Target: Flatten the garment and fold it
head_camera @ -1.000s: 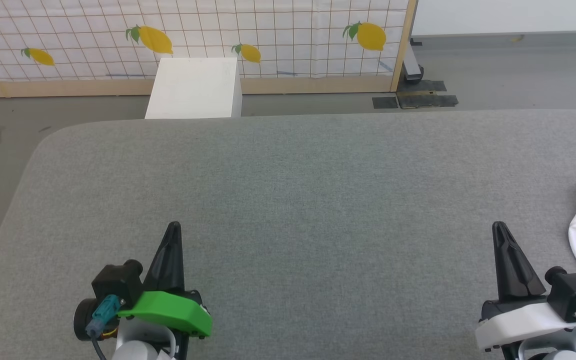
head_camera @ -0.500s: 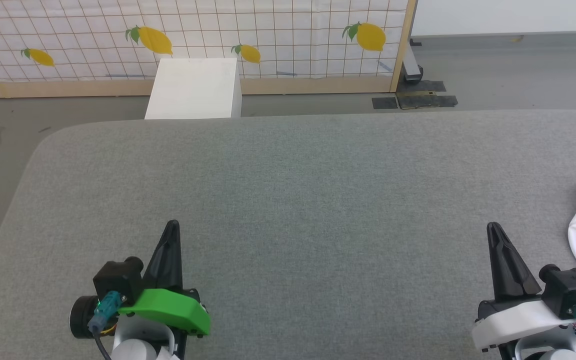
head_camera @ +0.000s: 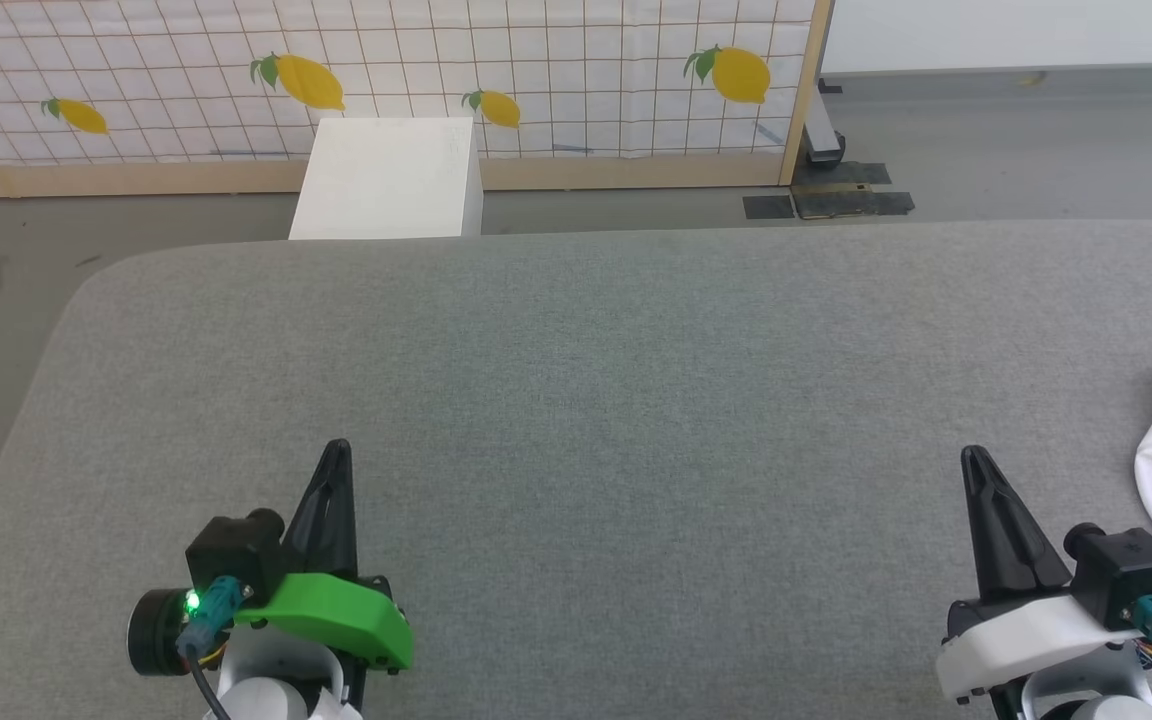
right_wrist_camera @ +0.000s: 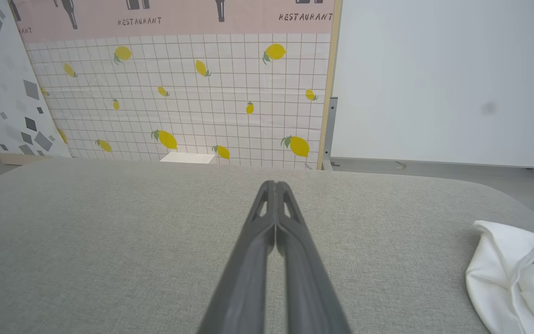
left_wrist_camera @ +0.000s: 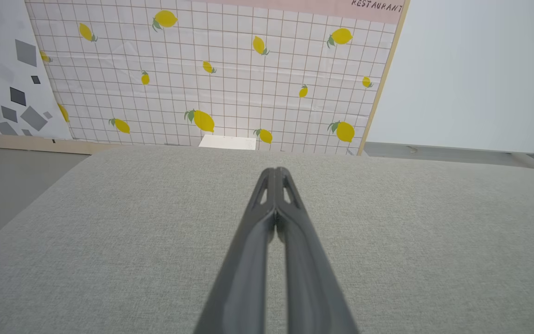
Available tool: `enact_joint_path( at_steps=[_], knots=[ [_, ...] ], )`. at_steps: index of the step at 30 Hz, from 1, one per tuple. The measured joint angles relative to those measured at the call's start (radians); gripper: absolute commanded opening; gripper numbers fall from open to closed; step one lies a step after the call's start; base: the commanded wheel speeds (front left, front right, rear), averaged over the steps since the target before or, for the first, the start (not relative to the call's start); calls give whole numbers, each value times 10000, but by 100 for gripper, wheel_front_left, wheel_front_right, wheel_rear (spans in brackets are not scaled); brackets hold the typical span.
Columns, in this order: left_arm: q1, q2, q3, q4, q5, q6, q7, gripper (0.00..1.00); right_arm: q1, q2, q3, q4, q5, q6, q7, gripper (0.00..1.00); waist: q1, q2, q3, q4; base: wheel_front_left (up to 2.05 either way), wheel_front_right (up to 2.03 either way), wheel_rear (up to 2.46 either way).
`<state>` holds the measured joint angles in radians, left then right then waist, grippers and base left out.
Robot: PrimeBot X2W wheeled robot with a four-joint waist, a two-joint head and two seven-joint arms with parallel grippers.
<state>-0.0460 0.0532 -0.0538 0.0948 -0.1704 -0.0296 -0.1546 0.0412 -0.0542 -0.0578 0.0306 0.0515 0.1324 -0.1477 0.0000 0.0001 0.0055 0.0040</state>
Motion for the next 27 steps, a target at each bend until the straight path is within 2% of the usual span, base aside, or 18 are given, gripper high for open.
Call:
enact_joint_path(
  at_steps=[27],
  knots=[
    [119, 0, 176, -341, 614, 84, 571, 0, -80, 2, 211, -92, -174, 0, 525, 0, 0, 0, -21, -15, 0, 0, 0]
  ],
)
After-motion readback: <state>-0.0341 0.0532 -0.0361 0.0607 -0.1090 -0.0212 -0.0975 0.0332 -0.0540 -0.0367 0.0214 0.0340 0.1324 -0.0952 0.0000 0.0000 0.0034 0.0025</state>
